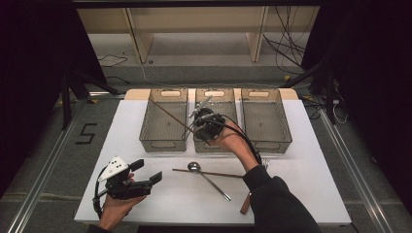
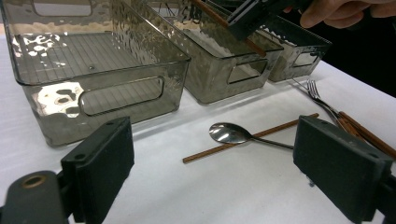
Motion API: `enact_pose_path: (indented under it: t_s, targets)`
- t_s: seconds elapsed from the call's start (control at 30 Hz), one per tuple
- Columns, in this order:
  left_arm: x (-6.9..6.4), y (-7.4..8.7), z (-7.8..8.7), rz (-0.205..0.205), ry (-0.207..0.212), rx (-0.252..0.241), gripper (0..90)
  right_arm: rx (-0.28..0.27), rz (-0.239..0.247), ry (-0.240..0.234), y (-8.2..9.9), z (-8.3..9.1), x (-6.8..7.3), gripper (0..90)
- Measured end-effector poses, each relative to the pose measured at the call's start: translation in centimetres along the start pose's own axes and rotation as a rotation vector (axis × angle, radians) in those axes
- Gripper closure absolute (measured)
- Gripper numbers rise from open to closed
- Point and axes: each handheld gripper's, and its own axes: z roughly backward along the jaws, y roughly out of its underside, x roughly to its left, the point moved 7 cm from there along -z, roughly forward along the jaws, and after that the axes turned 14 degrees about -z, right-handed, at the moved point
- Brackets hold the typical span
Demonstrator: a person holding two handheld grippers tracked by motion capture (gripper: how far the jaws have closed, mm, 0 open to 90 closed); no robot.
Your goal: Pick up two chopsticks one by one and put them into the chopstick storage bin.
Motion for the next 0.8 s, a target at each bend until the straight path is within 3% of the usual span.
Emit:
enact_pose_path:
  t_s: [0.27,0.43,0.8]
  targets:
    - [0.1,0.0,0.0,-0.008,-0.003,0.005,11.9,-0.04,-0.044,-0.023,-1.4,-0.8,0.2,85.2]
    - [0.0,0.0,0.0,-0.009,-0.003,0.004,11.9,-0.065,-0.096,-0.051,-2.5,-1.2,0.5,85.2]
    - [0.1,0.0,0.0,-0.005,-0.007,0.001,12.0,-0.103,-0.181,-0.061,-4.5,-2.7,0.8,85.1]
